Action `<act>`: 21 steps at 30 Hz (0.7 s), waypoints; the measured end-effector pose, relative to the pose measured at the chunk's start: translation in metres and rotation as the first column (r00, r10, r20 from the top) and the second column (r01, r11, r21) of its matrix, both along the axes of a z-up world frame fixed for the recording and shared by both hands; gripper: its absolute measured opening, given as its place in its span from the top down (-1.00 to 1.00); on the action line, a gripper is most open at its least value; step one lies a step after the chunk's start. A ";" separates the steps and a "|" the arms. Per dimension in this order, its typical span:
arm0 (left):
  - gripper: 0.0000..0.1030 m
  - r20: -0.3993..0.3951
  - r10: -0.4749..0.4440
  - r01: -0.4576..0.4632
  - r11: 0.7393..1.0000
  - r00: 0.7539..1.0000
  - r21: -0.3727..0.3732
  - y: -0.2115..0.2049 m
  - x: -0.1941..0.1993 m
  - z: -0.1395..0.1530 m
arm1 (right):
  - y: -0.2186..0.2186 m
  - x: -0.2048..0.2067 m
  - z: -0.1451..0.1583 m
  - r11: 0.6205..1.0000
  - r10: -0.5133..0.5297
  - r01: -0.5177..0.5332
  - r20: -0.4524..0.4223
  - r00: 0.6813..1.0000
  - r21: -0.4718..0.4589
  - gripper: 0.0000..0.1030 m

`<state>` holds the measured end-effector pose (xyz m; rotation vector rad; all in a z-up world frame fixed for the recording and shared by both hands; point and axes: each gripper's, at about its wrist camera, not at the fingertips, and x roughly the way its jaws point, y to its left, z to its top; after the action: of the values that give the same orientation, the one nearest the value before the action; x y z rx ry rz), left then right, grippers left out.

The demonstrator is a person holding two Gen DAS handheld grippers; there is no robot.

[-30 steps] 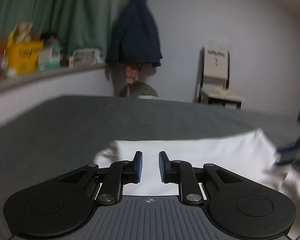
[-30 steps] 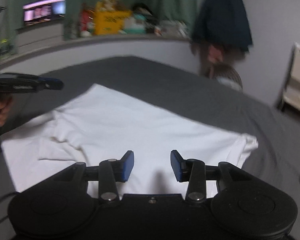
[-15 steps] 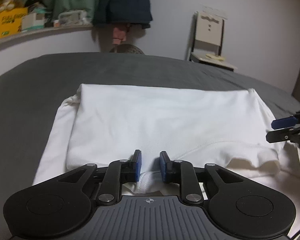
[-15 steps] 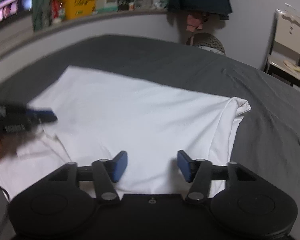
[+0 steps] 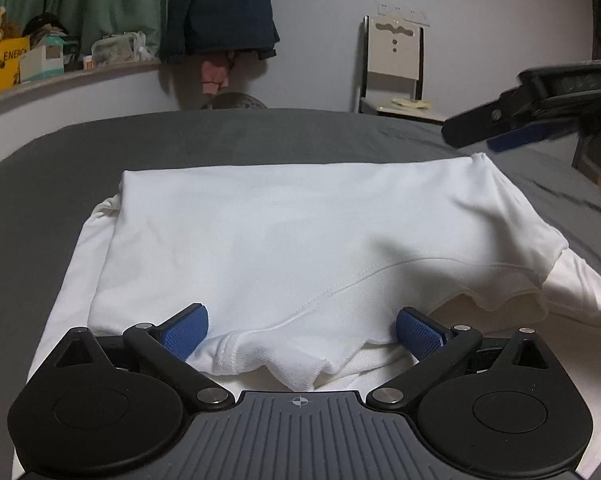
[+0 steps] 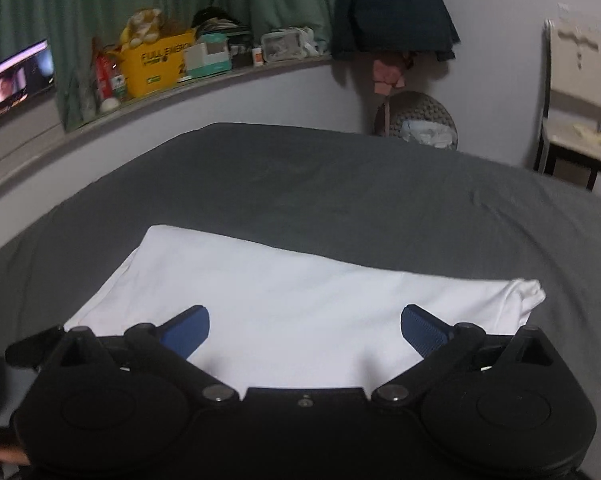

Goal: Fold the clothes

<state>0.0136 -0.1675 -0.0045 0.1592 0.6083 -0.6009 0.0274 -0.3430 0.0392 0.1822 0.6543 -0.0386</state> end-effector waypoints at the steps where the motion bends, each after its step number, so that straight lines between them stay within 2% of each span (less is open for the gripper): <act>1: -1.00 0.002 0.002 -0.002 1.000 1.000 0.006 -0.001 -0.001 0.000 | -0.004 0.000 -0.004 1.000 -0.007 0.007 -0.002 1.000 0.013 -1.00; 3: -1.00 0.019 -0.001 0.000 0.999 1.000 0.042 -0.007 -0.003 -0.001 | -0.012 -0.004 -0.015 0.999 -0.018 0.018 -0.004 1.000 0.035 -1.00; 6: -1.00 0.014 -0.004 0.004 0.999 1.000 0.041 -0.007 -0.003 -0.002 | -0.024 -0.008 -0.031 0.997 -0.016 0.019 -0.042 0.999 0.070 -1.00; 12: -1.00 0.005 -0.008 0.008 1.000 1.000 0.021 -0.005 -0.001 -0.003 | -0.028 0.006 -0.040 0.998 -0.060 0.061 -0.115 0.992 0.006 -1.00; 17: -1.00 -0.057 -0.027 0.022 0.996 0.998 -0.092 0.007 0.008 0.000 | -0.013 0.011 -0.052 0.994 -0.100 0.092 -0.173 0.980 -0.056 -1.00; 19: -1.00 -0.069 -0.042 0.038 0.997 0.997 -0.067 0.007 0.010 0.001 | -0.006 0.012 -0.054 0.993 -0.092 0.077 -0.181 0.979 -0.087 -1.00; 21: -1.00 -0.064 -0.065 0.066 0.998 0.996 0.006 0.001 0.009 0.002 | -0.002 0.011 -0.057 0.993 -0.070 0.051 -0.188 0.980 -0.108 -1.00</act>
<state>0.0223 -0.1662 -0.0021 0.1684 0.6692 -0.6688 0.0386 -0.3450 -0.0182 0.0995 0.8364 -0.1498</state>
